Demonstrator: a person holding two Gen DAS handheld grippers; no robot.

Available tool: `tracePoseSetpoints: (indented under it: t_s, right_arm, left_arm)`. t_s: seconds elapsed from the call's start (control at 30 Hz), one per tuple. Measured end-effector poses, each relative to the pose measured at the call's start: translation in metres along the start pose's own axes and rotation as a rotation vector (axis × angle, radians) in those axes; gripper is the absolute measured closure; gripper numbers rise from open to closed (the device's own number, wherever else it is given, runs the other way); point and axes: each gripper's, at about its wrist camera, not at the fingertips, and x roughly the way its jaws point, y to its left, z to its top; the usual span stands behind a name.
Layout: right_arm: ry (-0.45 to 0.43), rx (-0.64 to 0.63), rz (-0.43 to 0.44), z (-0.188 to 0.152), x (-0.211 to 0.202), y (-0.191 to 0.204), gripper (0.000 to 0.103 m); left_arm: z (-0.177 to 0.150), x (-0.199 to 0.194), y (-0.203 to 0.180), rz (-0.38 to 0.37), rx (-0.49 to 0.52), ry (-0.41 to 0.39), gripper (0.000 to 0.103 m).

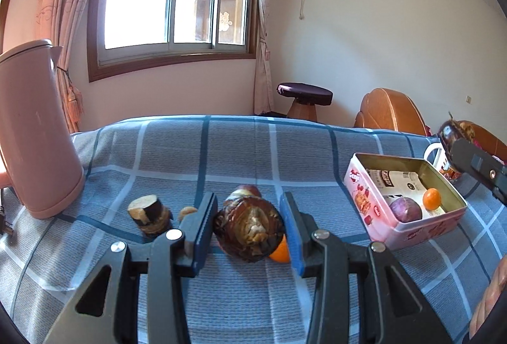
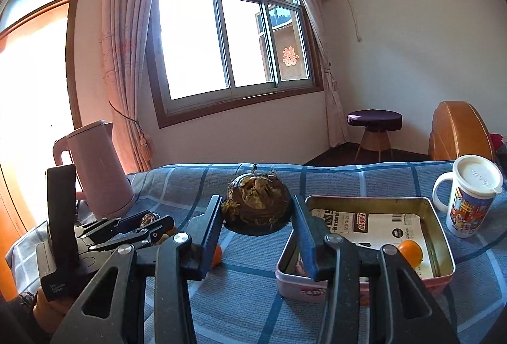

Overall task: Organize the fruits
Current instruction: 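Carry both dark brown fruits into the tin and open both tools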

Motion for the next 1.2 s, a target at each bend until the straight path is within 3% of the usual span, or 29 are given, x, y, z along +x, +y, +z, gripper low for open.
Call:
tracePoseSetpoints:
  t_s: [0.53, 0.87, 1.2]
  right_arm:
    - [0.074, 0.075, -0.242, 0.003, 0.009, -0.108, 0.057]
    - [0.162, 0.101, -0.29, -0.001, 0.026, -0.14, 0.057]
    - [0.274, 0.116, -0.292, -0.012, 0.052, -0.154, 0.057]
  left_arm:
    - [0.013, 0.028, -0.107, -0.125, 0.078, 0.007, 0.06]
    - [0.024, 0.059, -0.168, -0.181, 0.113, 0.057, 0.06]
    - [0.018, 0.085, -0.194, -0.174, 0.146, 0.163, 0.06]
